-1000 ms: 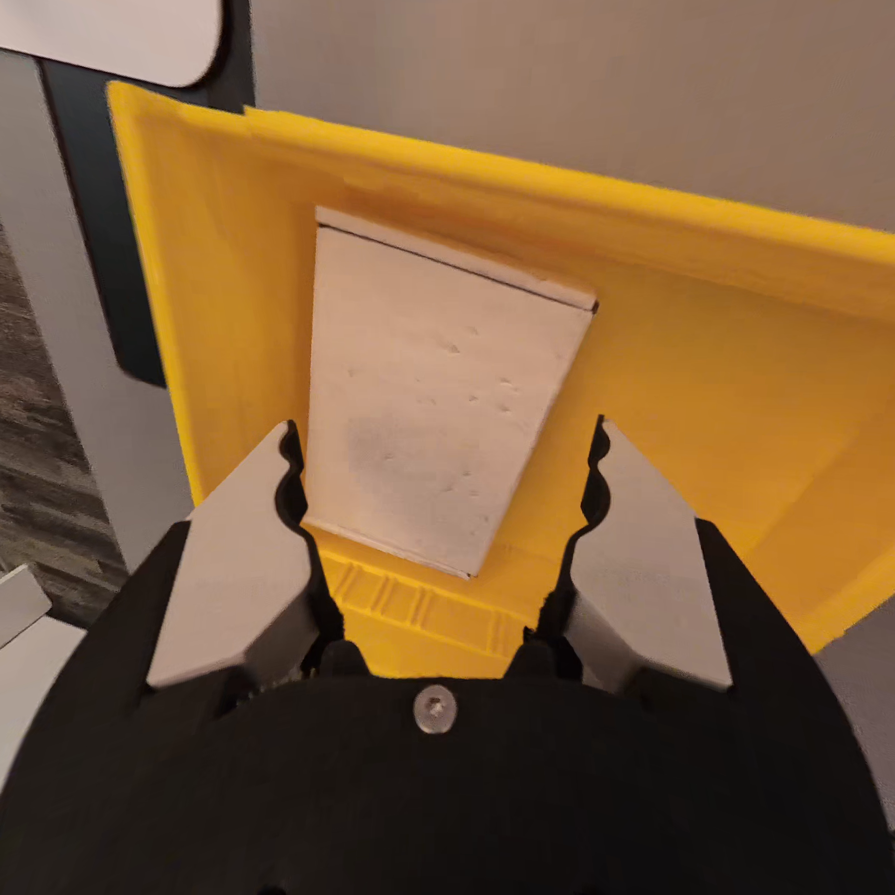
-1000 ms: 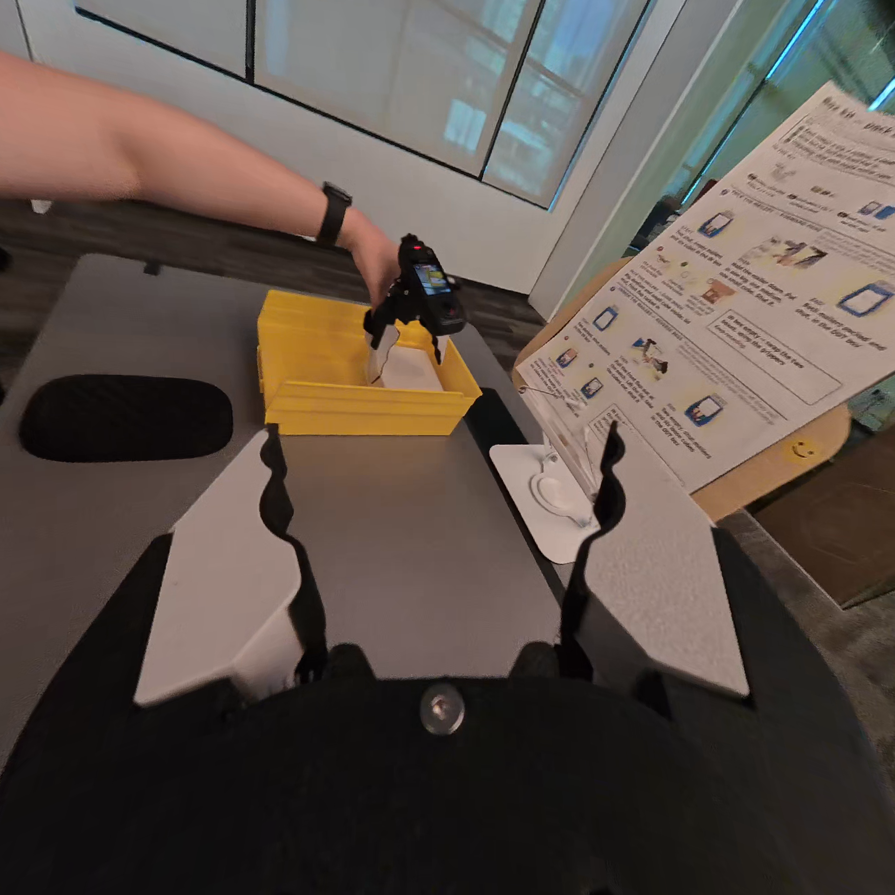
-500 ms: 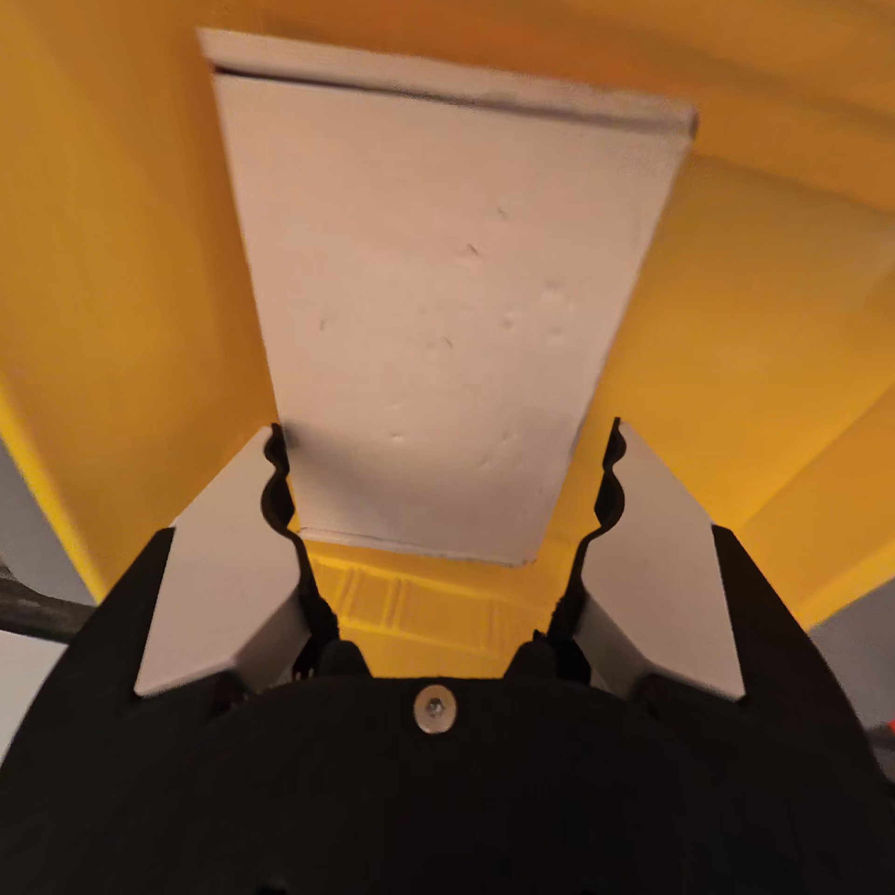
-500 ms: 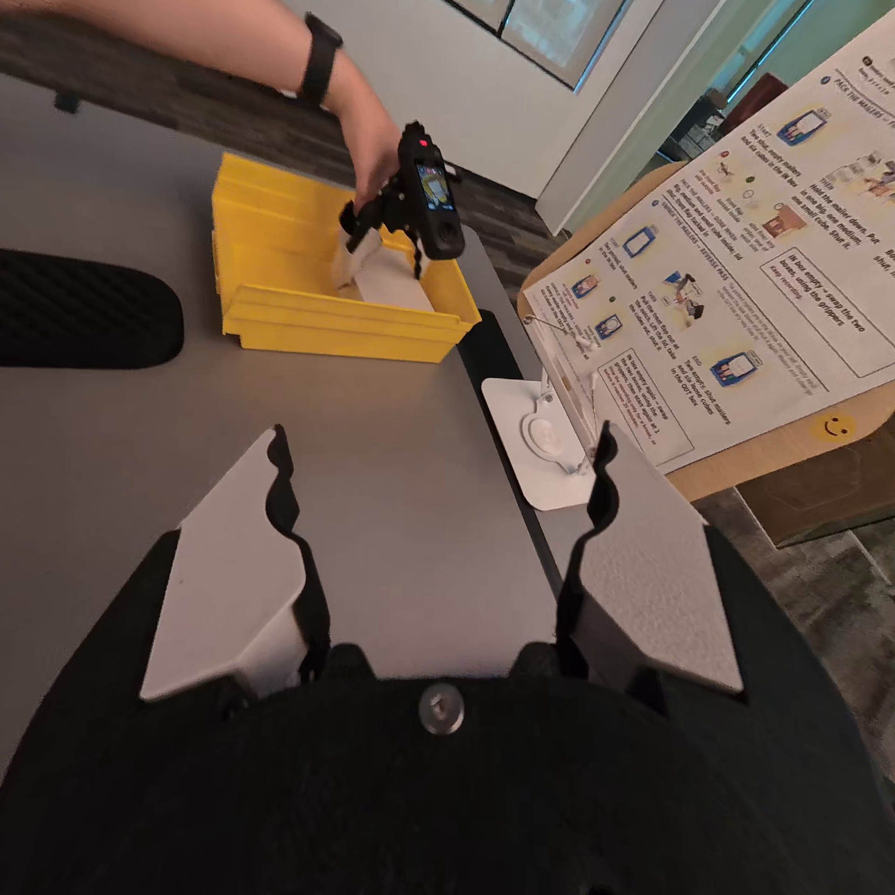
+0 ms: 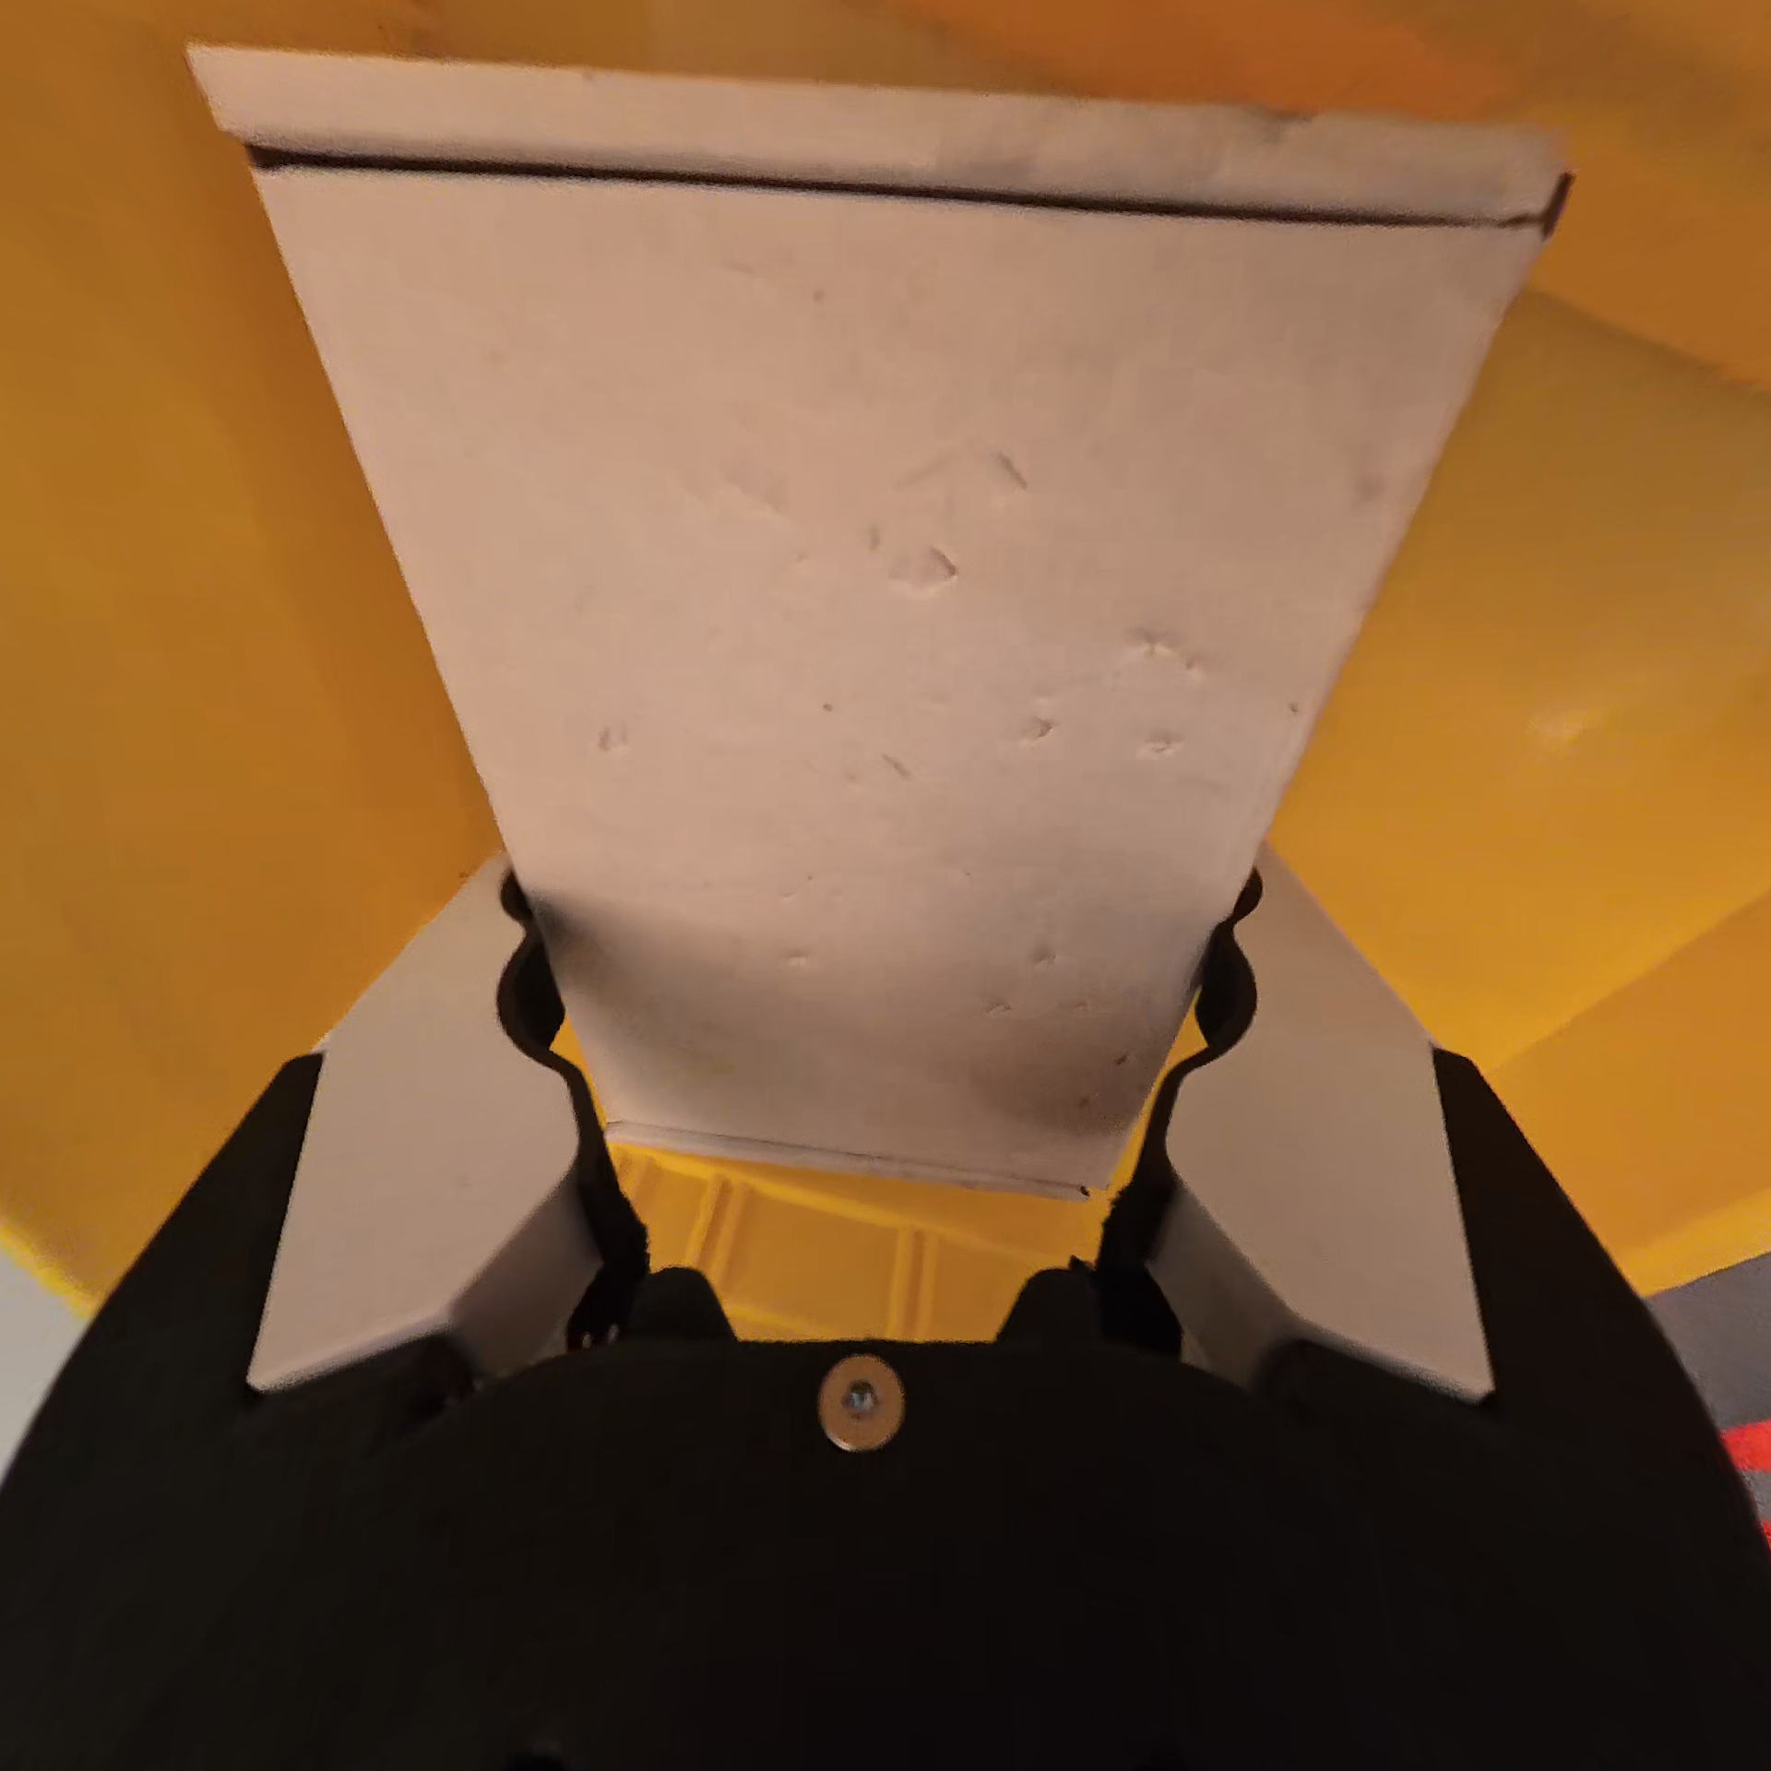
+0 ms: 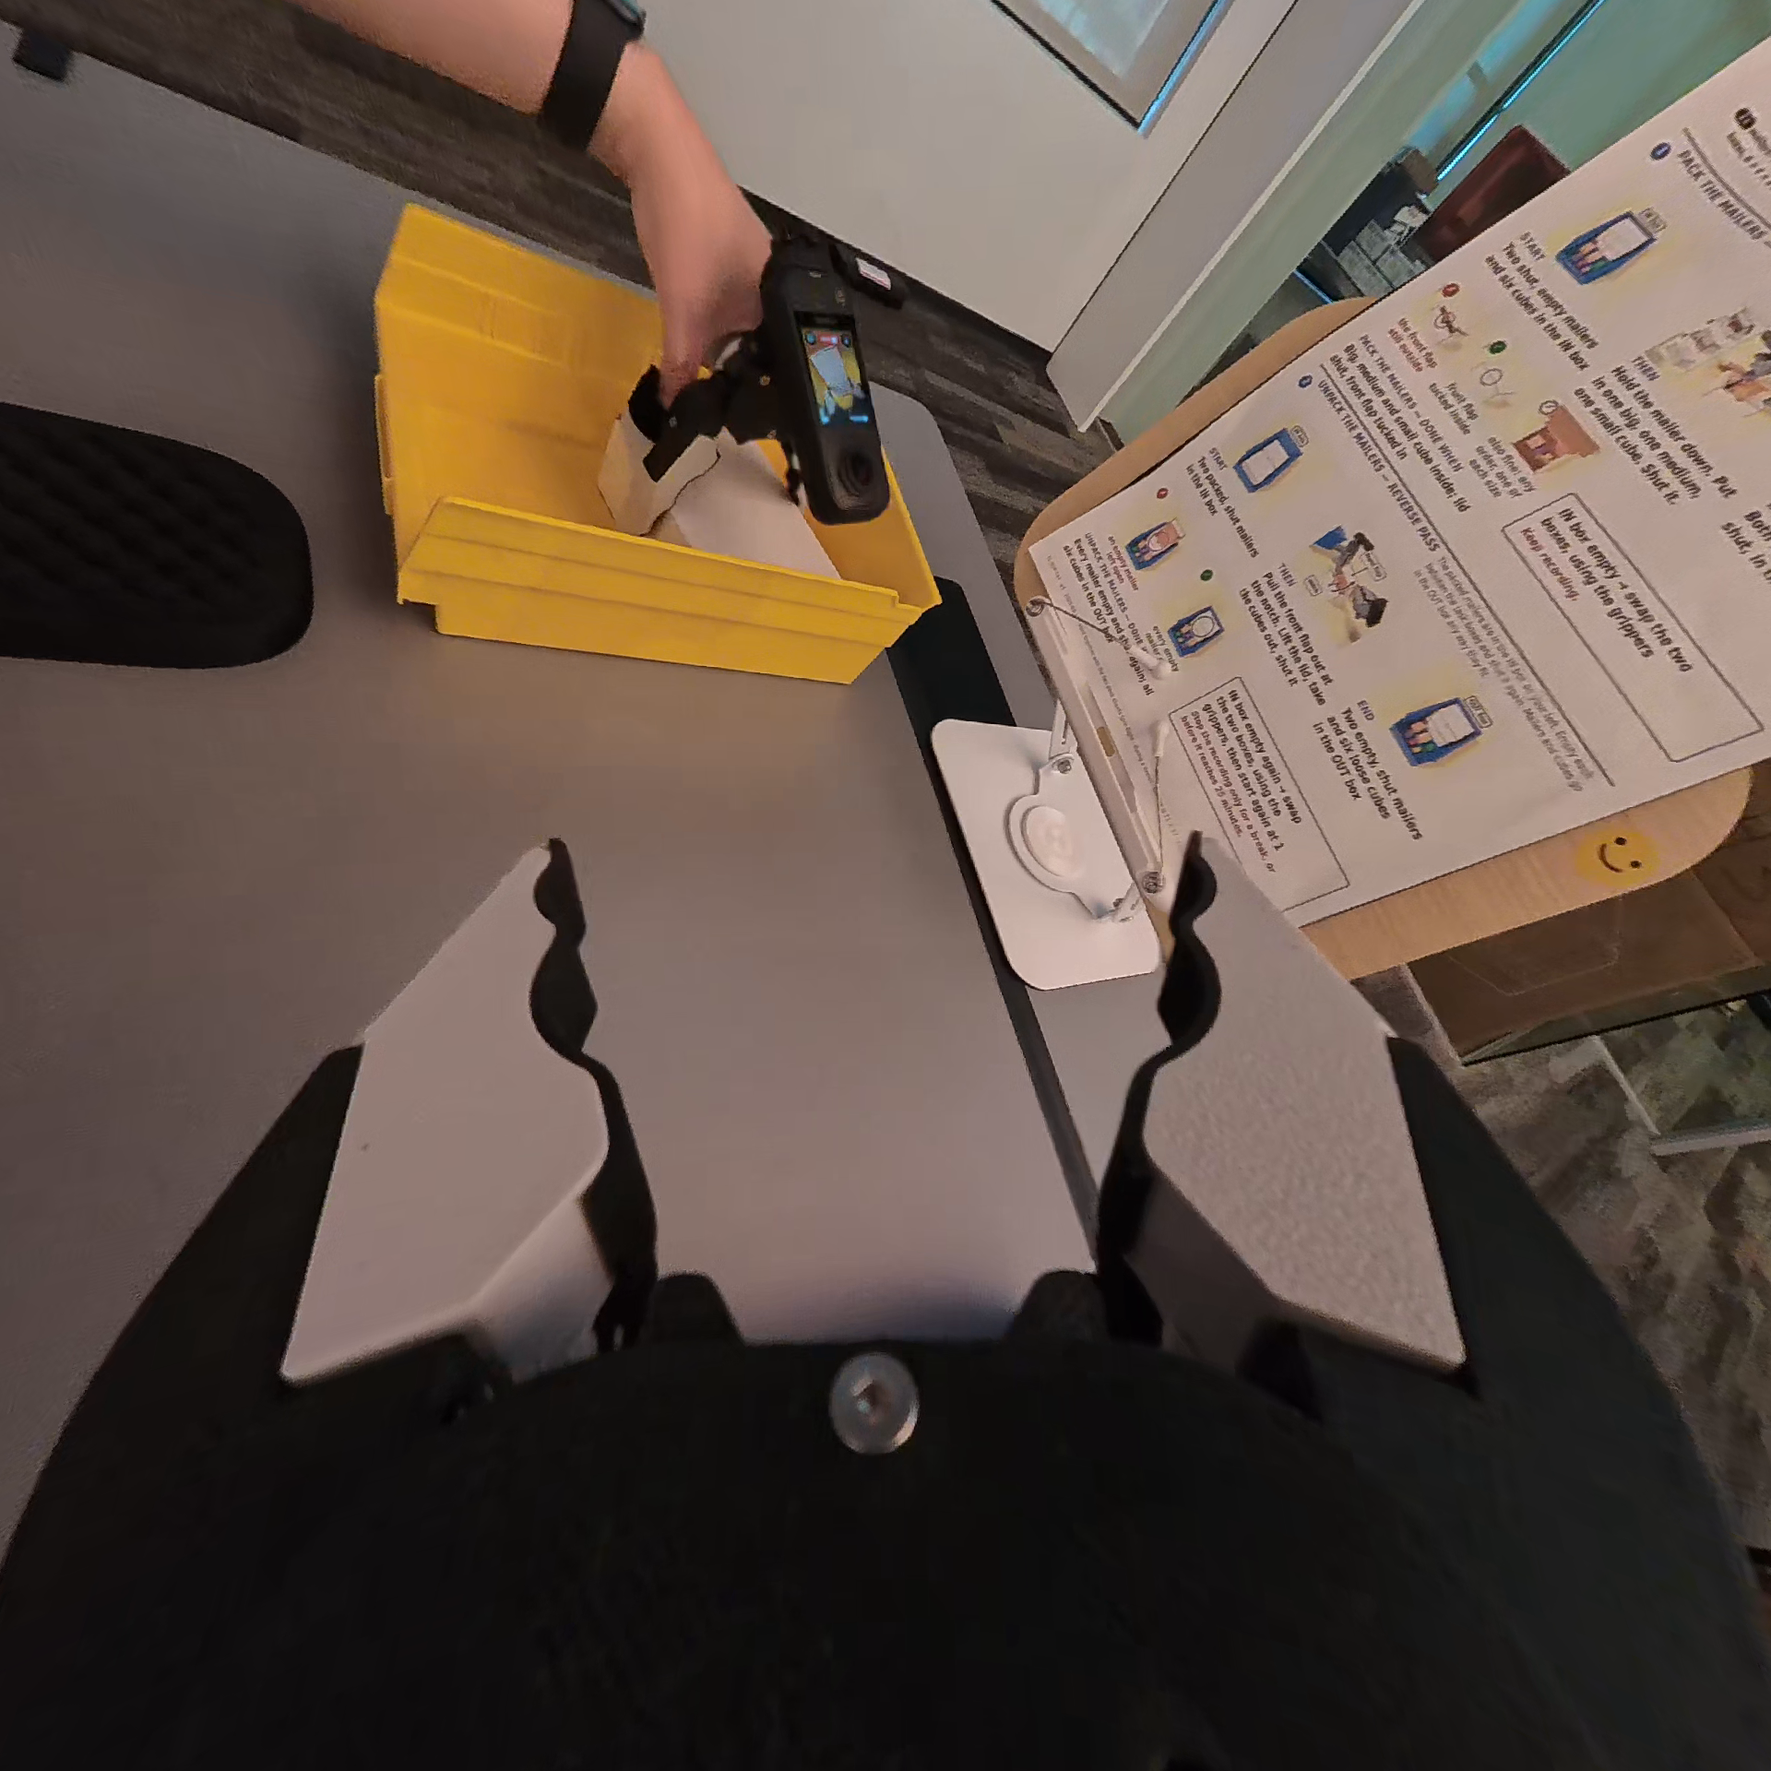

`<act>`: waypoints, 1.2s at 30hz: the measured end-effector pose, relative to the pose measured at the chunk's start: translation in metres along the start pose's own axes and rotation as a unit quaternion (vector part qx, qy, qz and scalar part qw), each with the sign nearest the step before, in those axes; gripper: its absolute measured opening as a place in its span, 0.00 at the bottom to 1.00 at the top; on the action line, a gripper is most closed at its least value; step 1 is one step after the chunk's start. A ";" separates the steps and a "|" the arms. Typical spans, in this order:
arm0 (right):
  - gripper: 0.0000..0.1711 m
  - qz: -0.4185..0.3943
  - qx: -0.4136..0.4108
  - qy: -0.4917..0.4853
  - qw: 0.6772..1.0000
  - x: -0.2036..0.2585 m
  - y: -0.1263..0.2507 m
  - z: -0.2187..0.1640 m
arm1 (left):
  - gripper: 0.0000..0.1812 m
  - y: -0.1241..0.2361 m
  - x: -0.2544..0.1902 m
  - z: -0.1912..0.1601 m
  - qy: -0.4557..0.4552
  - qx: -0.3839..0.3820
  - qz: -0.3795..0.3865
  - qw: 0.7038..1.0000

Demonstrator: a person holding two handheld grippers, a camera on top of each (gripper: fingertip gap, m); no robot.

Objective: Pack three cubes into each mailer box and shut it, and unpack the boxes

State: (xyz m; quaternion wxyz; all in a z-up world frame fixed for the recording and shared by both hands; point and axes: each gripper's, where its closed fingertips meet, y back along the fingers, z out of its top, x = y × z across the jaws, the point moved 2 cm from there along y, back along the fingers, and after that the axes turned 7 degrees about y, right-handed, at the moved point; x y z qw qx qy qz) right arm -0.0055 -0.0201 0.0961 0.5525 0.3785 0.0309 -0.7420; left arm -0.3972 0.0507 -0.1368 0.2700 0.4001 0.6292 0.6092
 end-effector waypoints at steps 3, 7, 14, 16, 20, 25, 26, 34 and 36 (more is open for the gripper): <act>0.68 -0.022 0.009 0.019 1.000 -0.007 0.001 -0.003 | 0.74 0.000 0.000 -0.002 0.005 0.014 -0.005 1.000; 0.68 -0.020 0.007 0.023 0.999 -0.005 0.002 -0.003 | 0.73 0.008 0.000 -0.002 0.019 0.018 0.000 1.000; 0.68 -0.015 0.012 0.037 0.999 -0.002 0.001 -0.004 | 0.72 0.049 0.003 -0.009 0.048 0.009 0.030 0.998; 0.68 -0.013 0.013 0.040 0.999 0.000 0.002 -0.003 | 0.72 0.057 0.003 -0.017 0.044 0.030 0.045 0.998; 0.68 -0.011 0.010 0.048 0.999 0.003 0.004 0.001 | 0.72 0.080 0.001 -0.027 0.037 0.060 0.081 0.994; 0.68 -0.006 0.012 0.054 0.998 0.008 0.003 0.002 | 0.71 0.119 -0.002 -0.038 0.044 0.076 0.116 0.989; 0.67 -0.004 0.012 0.054 0.998 0.009 0.002 0.002 | 0.71 0.128 -0.004 -0.038 0.044 0.075 0.122 0.989; 0.66 -0.023 -0.045 0.083 0.995 0.027 -0.035 0.017 | 0.72 0.209 -0.048 0.020 0.034 -0.041 0.117 0.992; 0.66 -0.053 -0.080 0.130 0.987 0.040 -0.046 0.028 | 0.72 0.223 -0.068 0.048 0.022 -0.088 0.092 0.992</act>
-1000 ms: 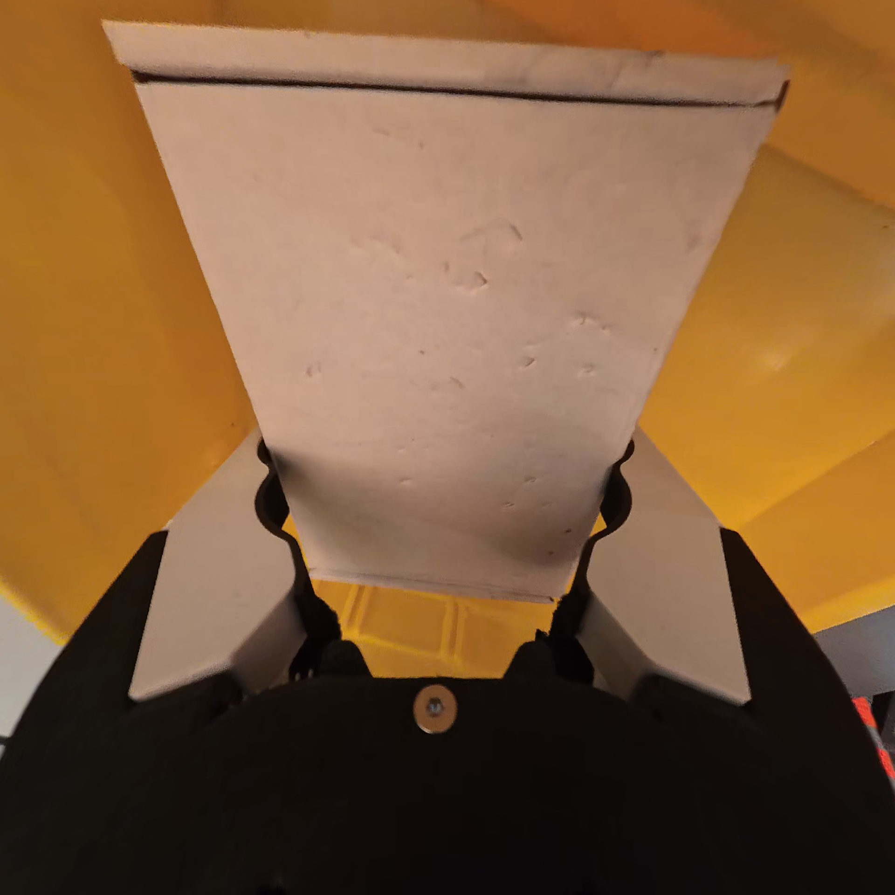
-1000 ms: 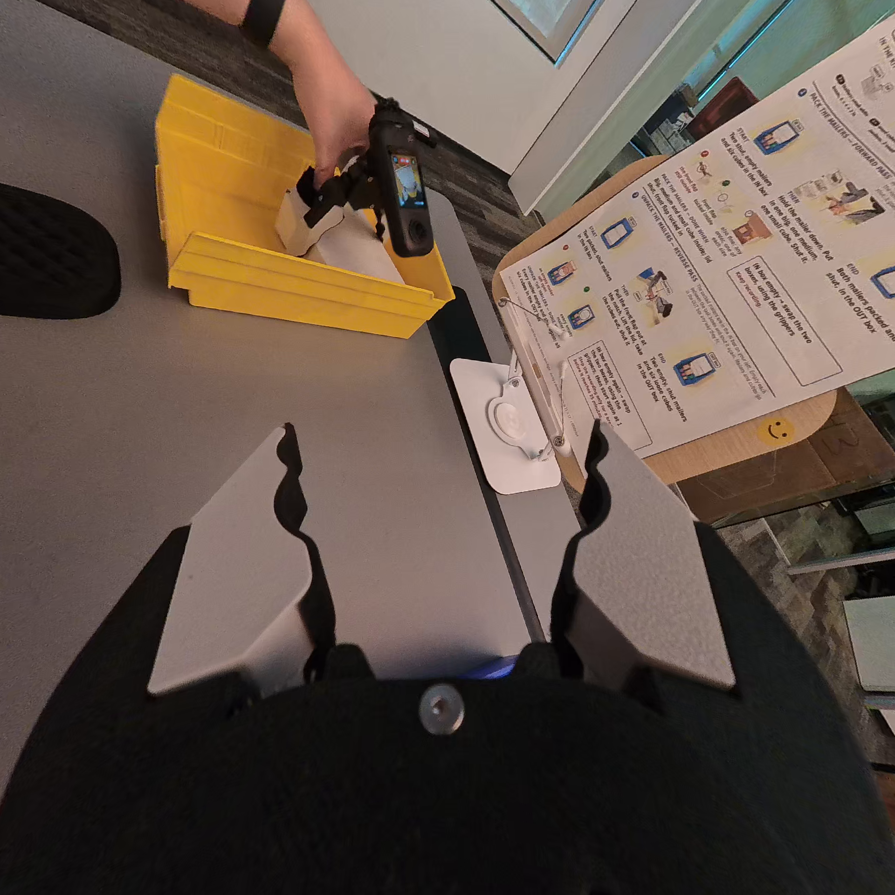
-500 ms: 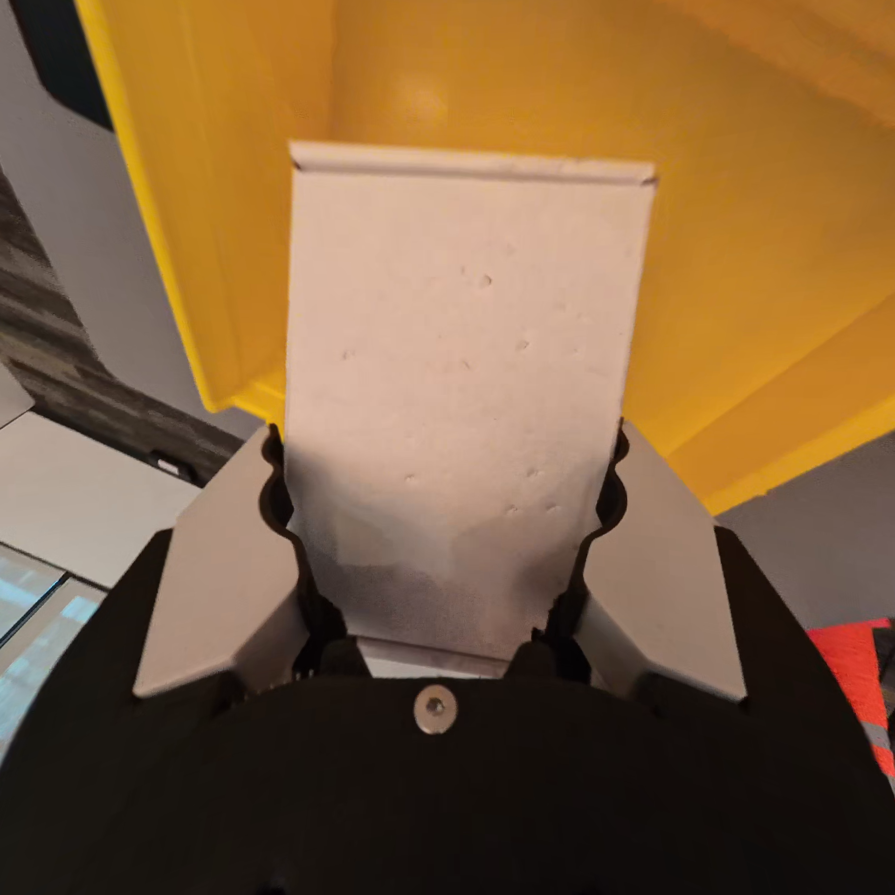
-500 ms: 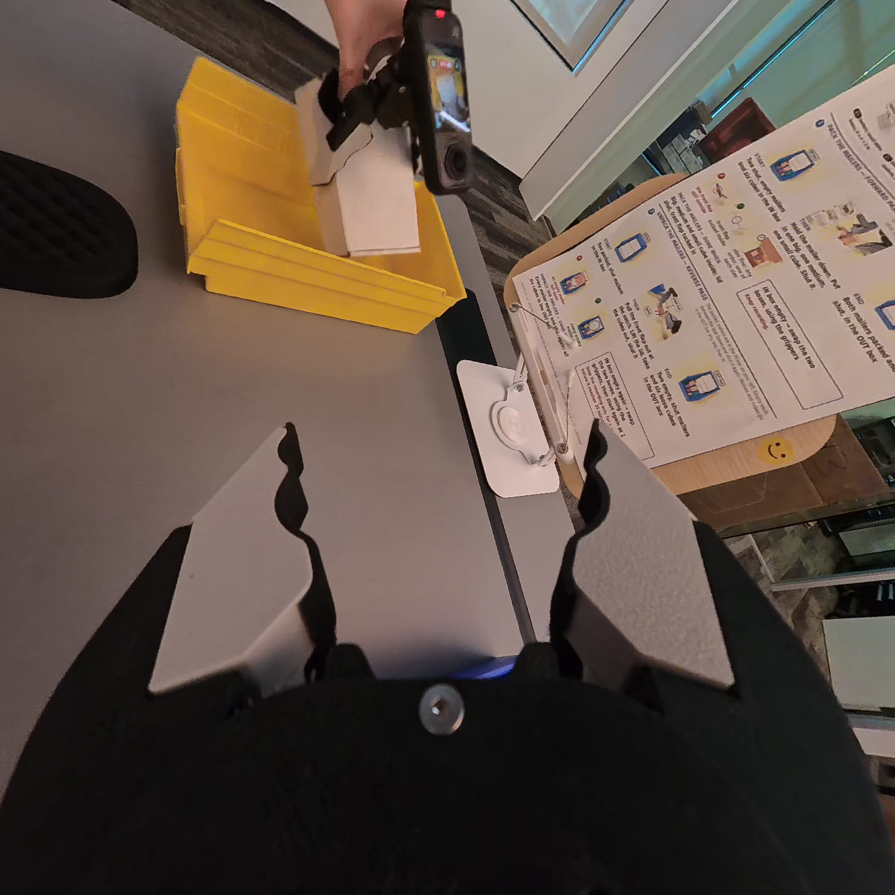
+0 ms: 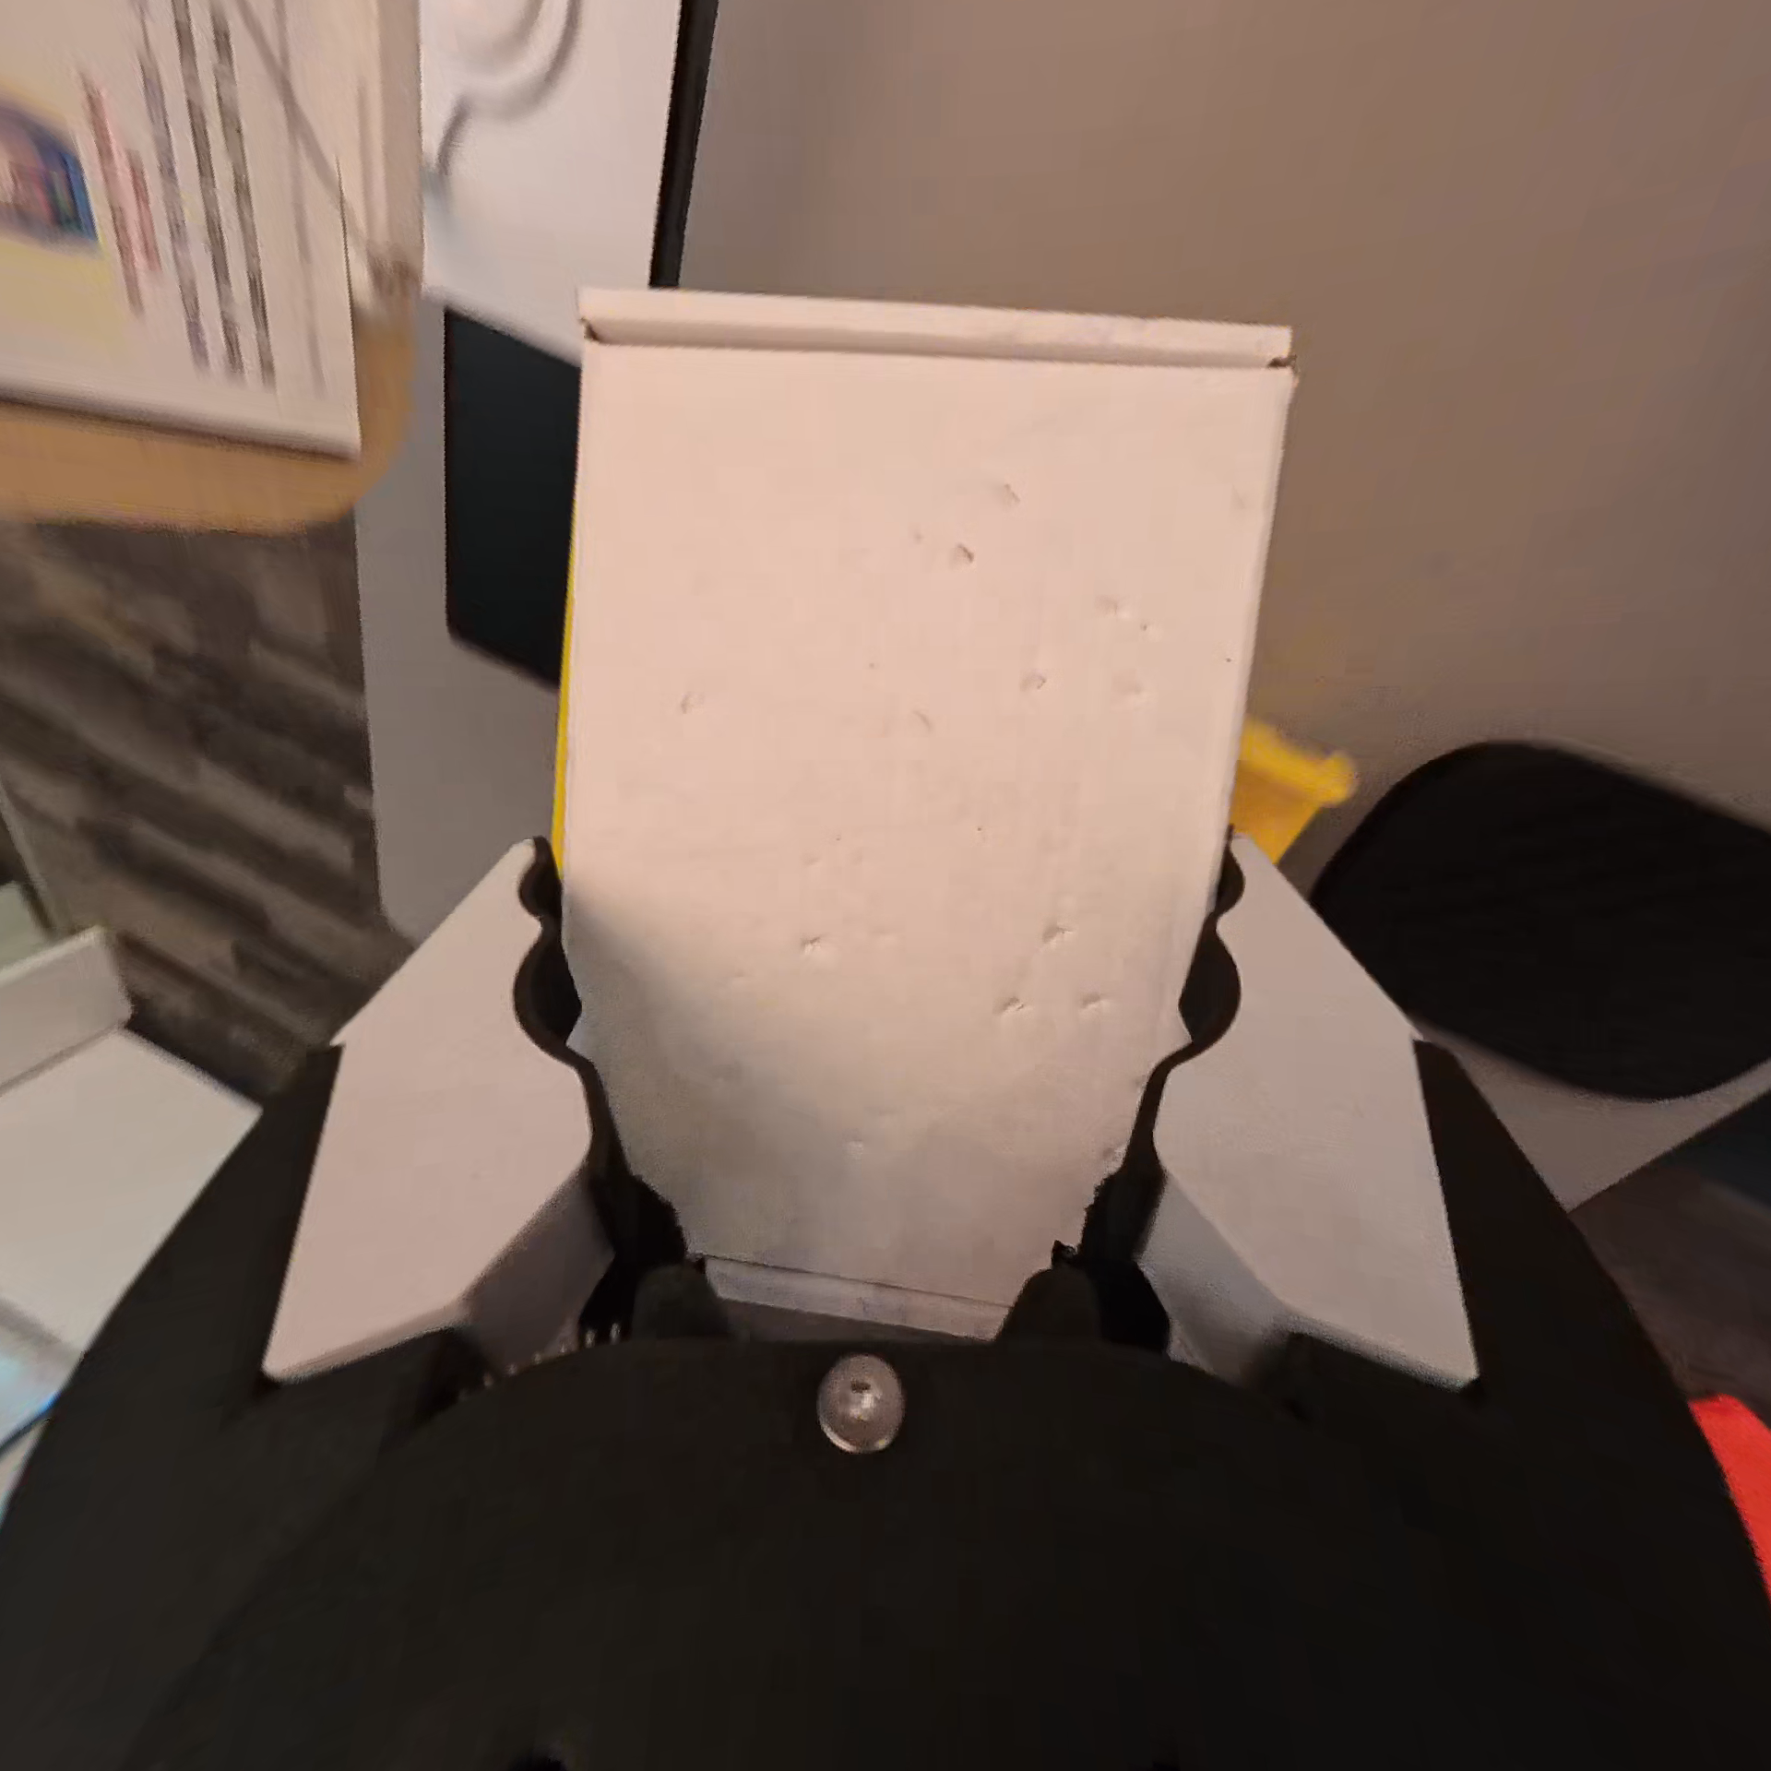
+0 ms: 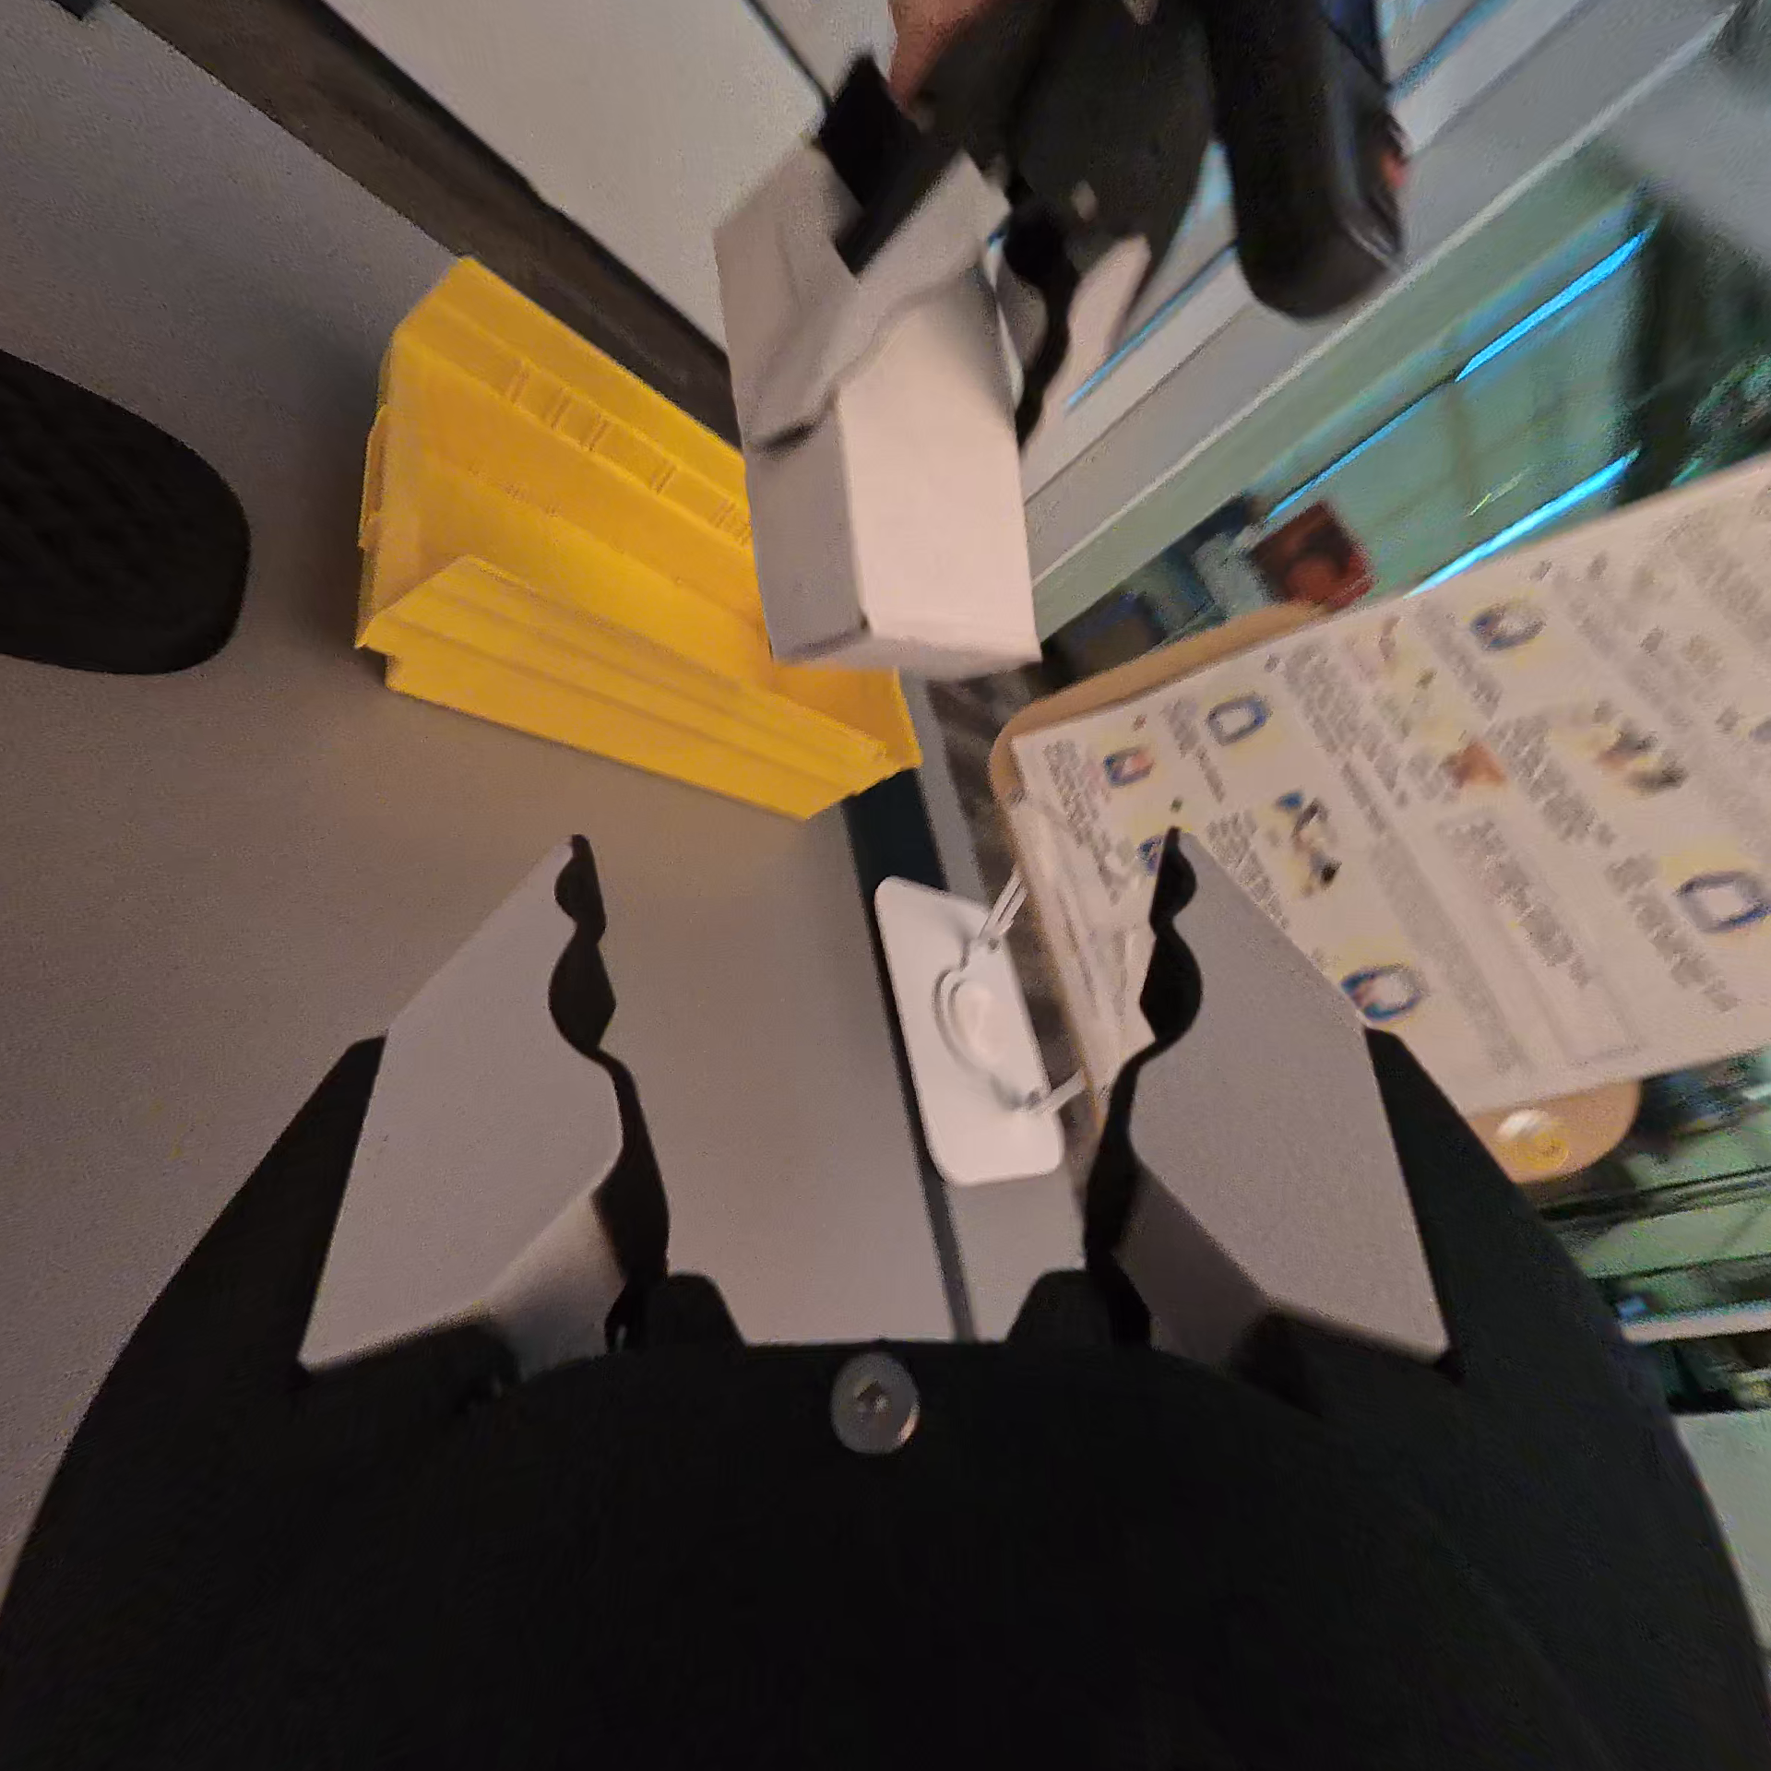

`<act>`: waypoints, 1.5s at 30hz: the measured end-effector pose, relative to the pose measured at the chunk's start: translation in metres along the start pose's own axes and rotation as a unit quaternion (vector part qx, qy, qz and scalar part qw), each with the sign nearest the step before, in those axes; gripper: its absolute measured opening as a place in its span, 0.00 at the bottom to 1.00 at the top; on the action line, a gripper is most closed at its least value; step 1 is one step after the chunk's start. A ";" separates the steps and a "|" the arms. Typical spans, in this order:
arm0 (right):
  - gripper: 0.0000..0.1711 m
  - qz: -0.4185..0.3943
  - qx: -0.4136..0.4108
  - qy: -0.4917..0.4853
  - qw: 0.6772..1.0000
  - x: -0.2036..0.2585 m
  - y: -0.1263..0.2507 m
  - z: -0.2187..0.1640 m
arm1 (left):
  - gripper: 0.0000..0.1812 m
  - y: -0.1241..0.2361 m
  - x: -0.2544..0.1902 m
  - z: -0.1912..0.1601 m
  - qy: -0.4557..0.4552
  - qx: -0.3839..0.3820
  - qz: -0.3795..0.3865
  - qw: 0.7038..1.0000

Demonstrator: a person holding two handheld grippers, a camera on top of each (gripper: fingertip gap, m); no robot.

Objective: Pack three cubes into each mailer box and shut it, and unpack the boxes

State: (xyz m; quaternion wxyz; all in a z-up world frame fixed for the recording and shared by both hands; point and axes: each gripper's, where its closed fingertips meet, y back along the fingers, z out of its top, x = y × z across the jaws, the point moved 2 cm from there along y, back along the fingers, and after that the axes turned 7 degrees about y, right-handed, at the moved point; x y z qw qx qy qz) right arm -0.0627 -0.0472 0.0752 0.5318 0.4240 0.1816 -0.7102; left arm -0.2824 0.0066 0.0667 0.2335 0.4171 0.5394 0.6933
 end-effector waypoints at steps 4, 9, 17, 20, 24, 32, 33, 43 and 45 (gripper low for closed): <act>0.71 -0.064 0.022 0.095 0.993 0.028 -0.013 0.014 | 0.72 0.011 -0.045 0.053 -0.019 -0.064 -0.070 0.995; 0.70 -0.135 0.115 0.201 0.963 0.051 -0.010 0.002 | 0.72 -0.001 -0.116 0.107 -0.049 -0.109 -0.182 0.976; 0.43 -0.044 0.259 0.181 0.948 0.115 0.022 -0.067 | 0.71 -0.058 -0.225 0.146 -0.042 -0.158 -0.331 0.929; 0.43 -0.020 0.271 0.186 0.944 0.138 0.035 -0.071 | 0.70 -0.067 -0.248 0.145 -0.048 -0.198 -0.346 0.916; 0.43 0.007 0.284 0.155 0.946 0.152 0.045 -0.076 | 0.66 -0.064 -0.255 0.134 -0.020 -0.270 -0.331 0.904; 0.43 0.077 0.288 0.076 0.952 0.169 0.049 -0.085 | 0.71 -0.064 -0.257 0.089 -0.011 -0.436 -0.240 0.867; 0.43 0.090 0.286 0.058 0.952 0.173 0.048 -0.086 | 0.71 -0.068 -0.258 0.086 -0.020 -0.450 -0.215 0.867; 0.43 0.135 0.269 -0.019 0.953 0.164 0.048 -0.092 | 0.47 -0.104 -0.266 0.114 -0.088 -0.485 -0.088 0.866; 0.44 0.142 0.268 -0.021 0.953 0.164 0.046 -0.091 | 0.46 -0.107 -0.263 0.114 -0.083 -0.496 -0.088 0.860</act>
